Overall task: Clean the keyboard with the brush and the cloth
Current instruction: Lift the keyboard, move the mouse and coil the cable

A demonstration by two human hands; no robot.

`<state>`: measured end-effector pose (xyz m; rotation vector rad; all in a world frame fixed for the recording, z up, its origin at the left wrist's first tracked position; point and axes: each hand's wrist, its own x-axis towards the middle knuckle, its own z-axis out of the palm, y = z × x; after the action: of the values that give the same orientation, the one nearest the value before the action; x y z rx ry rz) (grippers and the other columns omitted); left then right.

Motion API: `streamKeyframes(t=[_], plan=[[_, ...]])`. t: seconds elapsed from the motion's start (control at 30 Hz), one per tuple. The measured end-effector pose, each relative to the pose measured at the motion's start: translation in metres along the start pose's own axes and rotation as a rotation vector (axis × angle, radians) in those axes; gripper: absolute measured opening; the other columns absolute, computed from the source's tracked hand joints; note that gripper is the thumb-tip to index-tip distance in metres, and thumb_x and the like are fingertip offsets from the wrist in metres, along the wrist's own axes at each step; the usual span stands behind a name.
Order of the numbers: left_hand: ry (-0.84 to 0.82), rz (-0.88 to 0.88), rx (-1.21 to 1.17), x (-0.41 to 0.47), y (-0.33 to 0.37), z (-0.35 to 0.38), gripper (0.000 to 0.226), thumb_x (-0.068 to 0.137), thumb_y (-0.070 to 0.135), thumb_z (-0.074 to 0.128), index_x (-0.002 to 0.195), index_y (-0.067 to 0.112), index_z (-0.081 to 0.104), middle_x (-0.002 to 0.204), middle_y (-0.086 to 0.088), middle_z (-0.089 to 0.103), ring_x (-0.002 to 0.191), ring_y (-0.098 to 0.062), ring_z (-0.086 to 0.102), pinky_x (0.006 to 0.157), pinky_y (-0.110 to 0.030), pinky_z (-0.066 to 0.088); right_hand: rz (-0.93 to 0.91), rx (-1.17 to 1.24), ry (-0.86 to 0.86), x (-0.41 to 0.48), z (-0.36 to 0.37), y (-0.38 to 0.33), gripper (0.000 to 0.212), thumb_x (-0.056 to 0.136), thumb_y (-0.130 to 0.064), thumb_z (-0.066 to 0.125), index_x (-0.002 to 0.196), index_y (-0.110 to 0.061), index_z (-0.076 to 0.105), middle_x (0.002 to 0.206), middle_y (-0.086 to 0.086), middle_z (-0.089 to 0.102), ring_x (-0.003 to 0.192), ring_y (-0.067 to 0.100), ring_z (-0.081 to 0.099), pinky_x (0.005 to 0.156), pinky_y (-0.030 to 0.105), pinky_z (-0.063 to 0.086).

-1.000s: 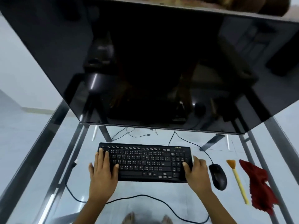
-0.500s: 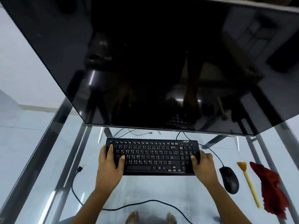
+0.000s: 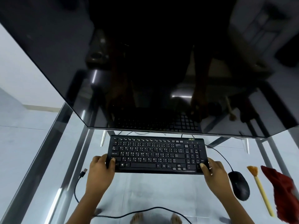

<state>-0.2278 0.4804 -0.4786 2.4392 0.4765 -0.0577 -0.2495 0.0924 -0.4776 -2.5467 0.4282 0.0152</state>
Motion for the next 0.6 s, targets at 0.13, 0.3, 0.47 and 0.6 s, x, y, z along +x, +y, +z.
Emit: streamKeyframes(t=[0.13,0.3,0.47,0.6], plan=[[0.040,-0.031,-0.083,0.012,0.014,0.003,0.016,0.092,0.020,0.059,0.095,0.005,0.064,0.088,-0.008,0.048,0.083,-0.026,0.047,0.078,-0.036,0.042,0.059,0.016,0.007,0.015,0.008,-0.013,0.011,0.092,-0.019,0.059,0.099,-0.012,0.062,0.088,0.011,0.055,0.074,0.014,0.040,0.064,0.027,0.030],[0.045,-0.039,-0.105,0.034,0.023,0.005,0.019,0.092,0.020,0.059,0.098,0.003,0.062,0.094,-0.010,0.043,0.092,-0.035,0.050,0.086,-0.042,0.044,0.056,0.021,-0.012,0.032,0.008,-0.026,0.015,0.094,-0.021,0.057,0.101,-0.008,0.060,0.090,0.009,0.047,0.082,0.019,0.040,0.070,0.025,0.029],[0.023,-0.063,-0.125,0.037,0.029,0.003,0.020,0.093,0.018,0.056,0.104,0.002,0.060,0.103,-0.018,0.048,0.099,-0.039,0.051,0.086,-0.039,0.041,0.093,0.015,-0.022,0.042,0.008,-0.031,0.021,0.093,-0.022,0.059,0.106,-0.006,0.060,0.095,0.011,0.047,0.096,0.034,0.052,0.073,0.025,0.032],[0.033,-0.103,-0.092,0.028,0.021,-0.001,0.025,0.093,0.017,0.056,0.112,0.001,0.062,0.109,-0.020,0.052,0.100,-0.035,0.051,0.086,-0.039,0.041,0.091,0.022,-0.006,0.040,0.006,-0.027,0.033,0.091,-0.023,0.062,0.121,-0.010,0.059,0.101,0.014,0.051,0.093,0.026,0.051,0.076,0.022,0.033]])
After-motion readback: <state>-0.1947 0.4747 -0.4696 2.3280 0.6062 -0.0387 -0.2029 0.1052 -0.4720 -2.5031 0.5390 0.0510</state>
